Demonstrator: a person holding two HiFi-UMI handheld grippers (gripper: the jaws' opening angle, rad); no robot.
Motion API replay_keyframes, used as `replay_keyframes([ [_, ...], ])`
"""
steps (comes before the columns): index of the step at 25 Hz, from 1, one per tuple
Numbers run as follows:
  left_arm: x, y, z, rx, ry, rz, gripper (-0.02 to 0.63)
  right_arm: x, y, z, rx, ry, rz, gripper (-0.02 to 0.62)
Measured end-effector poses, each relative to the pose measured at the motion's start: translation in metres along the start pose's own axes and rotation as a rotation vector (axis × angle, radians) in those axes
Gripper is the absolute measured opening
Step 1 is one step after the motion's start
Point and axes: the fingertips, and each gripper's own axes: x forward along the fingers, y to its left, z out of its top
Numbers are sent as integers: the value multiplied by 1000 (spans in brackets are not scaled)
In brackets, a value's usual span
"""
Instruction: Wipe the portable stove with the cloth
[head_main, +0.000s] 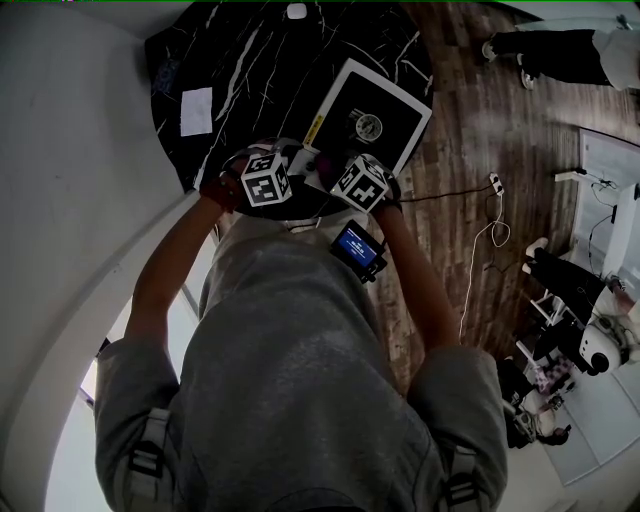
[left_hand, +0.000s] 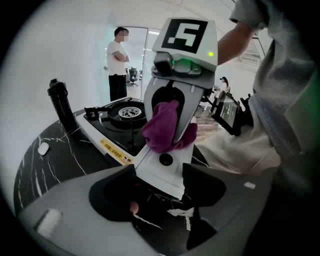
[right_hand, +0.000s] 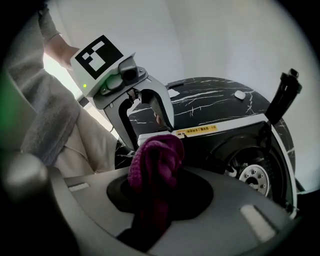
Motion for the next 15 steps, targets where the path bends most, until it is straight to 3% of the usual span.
replay_keyframes([
  [15,0,0,0,0,4,1,284,9,1,23,-18,-20,18,112],
])
